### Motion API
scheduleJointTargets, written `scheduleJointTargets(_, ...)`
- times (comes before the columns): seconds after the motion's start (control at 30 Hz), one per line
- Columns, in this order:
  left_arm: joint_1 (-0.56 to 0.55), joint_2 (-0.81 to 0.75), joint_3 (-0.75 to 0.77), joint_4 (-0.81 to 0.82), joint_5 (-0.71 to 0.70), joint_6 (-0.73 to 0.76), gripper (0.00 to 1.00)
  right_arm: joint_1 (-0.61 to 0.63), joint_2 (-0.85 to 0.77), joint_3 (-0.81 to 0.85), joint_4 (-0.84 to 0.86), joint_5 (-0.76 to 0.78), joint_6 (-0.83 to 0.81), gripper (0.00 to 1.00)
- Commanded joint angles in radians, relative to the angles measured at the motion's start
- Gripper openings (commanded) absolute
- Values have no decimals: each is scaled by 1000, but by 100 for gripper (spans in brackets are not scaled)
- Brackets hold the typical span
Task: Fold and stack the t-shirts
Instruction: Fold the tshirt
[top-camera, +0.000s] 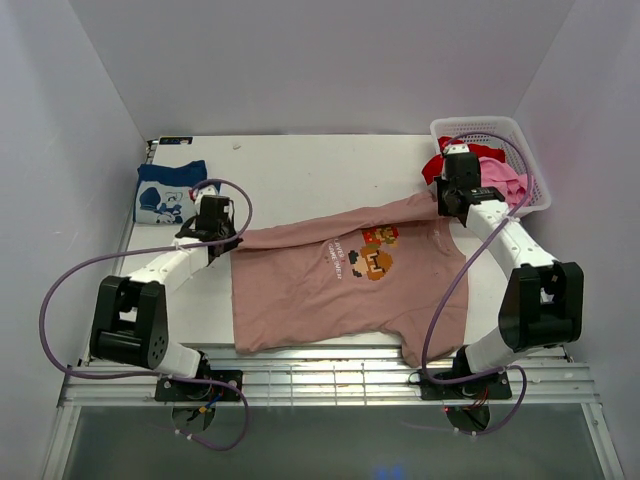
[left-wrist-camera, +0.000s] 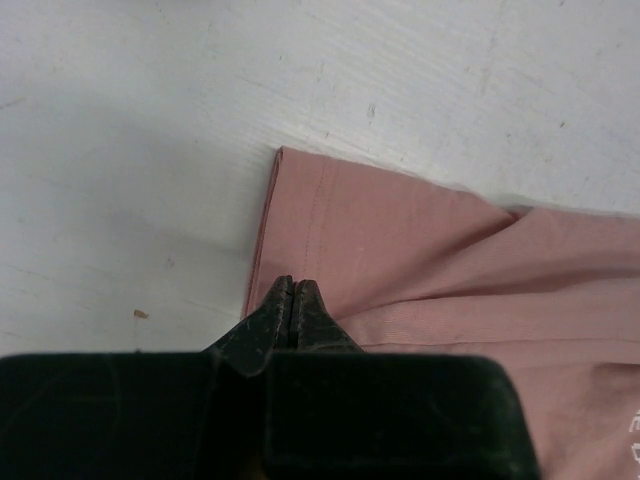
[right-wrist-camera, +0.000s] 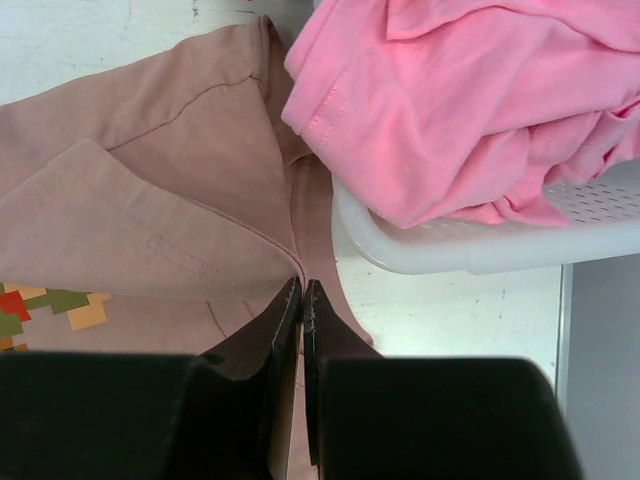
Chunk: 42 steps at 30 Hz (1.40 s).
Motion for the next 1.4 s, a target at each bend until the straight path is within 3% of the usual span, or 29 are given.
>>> scheduleJointTargets(0.0,-30,34,13,-81,-46,-16,0,-1,-47,1,-22,63,-7,8)
scheduleJointTargets(0.2,-61,132,53,-190,-58,-22,3,-2,-34,13,-74,115,-7,8)
scheduleJointTargets(0.3,-84,184,82,-235,-86,-31,20,-2,-6,21,-118,135,2,8)
scheduleJointTargets(0.33,-89,188,87,-243,-98,-39,35,-2,0,22,-129,143,8,8)
scheduleJointTargets(0.4,-95,177,85,-262,-136,-66,48,-2,25,33,-173,140,19,9)
scheduleJointTargets(0.43,-96,165,85,-266,-149,-75,52,-2,34,41,-195,140,22,12)
scheduleJointTargets(0.47,-98,133,85,-270,-162,-83,55,-2,51,52,-215,138,22,23)
scheduleJointTargets(0.57,-102,44,93,-273,-224,-117,56,-1,46,78,-266,109,49,39)
scheduleJointTargets(0.63,-104,5,102,-270,-265,-140,56,-1,25,88,-269,86,51,41)
scheduleJointTargets(0.77,-112,-18,138,-215,-290,-135,54,0,-52,82,-171,11,39,48)
scheduleJointTargets(0.87,-115,20,148,-143,-271,-112,43,1,-40,92,-84,-107,34,48)
scheduleJointTargets(1.0,-115,120,184,-100,-227,-95,16,-1,51,102,31,-178,33,47)
scheduleJointTargets(1.07,-118,168,182,-74,-221,-94,10,-1,133,131,69,-181,43,37)
scheduleJointTargets(1.1,-118,180,181,-66,-221,-94,6,-1,163,153,70,-184,45,26)
scheduleJointTargets(1.13,-116,197,173,-59,-222,-95,3,-1,196,173,69,-183,49,8)
scheduleJointTargets(1.37,-118,287,199,-52,-227,-94,0,-4,462,351,50,-198,37,8)
